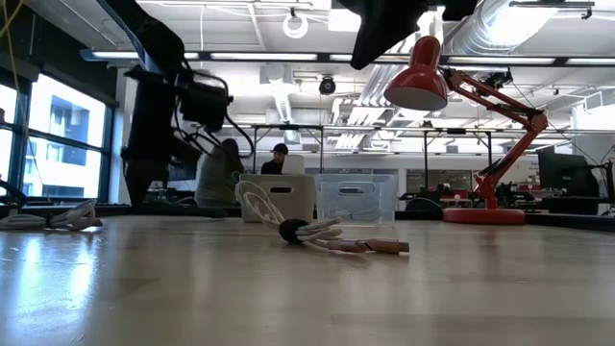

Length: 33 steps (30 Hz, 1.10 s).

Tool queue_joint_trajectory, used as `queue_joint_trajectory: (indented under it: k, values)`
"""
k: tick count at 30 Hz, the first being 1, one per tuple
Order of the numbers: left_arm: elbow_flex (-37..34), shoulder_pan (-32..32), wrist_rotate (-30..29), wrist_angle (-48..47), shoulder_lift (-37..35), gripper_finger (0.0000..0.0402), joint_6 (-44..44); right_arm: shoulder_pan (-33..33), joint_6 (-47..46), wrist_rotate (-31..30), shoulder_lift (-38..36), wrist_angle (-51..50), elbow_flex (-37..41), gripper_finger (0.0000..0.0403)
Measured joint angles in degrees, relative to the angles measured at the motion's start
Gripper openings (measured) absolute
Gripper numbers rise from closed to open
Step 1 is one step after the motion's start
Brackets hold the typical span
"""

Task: Pick & Place USB Port
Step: Put the green patterned charger cable into the gray bin

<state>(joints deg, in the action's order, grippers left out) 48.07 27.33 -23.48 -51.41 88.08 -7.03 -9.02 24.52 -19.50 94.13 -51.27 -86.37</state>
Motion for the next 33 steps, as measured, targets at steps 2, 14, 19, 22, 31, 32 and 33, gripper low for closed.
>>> queue_joint_trajectory:
  k: [2, 14, 19, 22, 31, 32, 33]
  values:
    - [0.12, -0.71, -1.59, -1.7, -2.92, 0.0025, -0.02, 0.0, 0.65, -3.04, 0.0, 0.04, 0.0, 0.0016]
    - [5.73, -10.93, -8.39, -7.81, -23.6, 0.0025, -5.43, 0.0, 4.07, -24.21, 0.0, 2.99, -0.02, 0.0016]
    - [7.47, -14.05, -10.19, -5.45, -27.74, 0.0025, -9.23, 0.02, 3.69, -24.99, 0.0, 3.11, -0.03, 0.0016]
    - [7.52, -14.7, -9.92, 2.56, -27.98, 0.0025, -8.48, 0.0, 2.2, -25.56, 0.0, 3.1, -0.03, 0.0016]
    - [7.54, -14.6, -6.0, 21.68, -24.79, 0.0025, -5.85, -1.83, 0.83, -39.45, -0.06, -0.34, -0.04, 0.001]
    - [7.53, -14.59, -6.57, 21.63, -24.25, 0.0025, -6.92, -2.35, 0.84, -41.41, -0.25, -0.95, -0.04, 0.0008]
    - [7.52, -14.59, -7.34, 21.67, -23.57, 0.0025, -8.17, -2.86, 0.83, -43.11, -0.47, -1.43, -0.04, 0.0006]
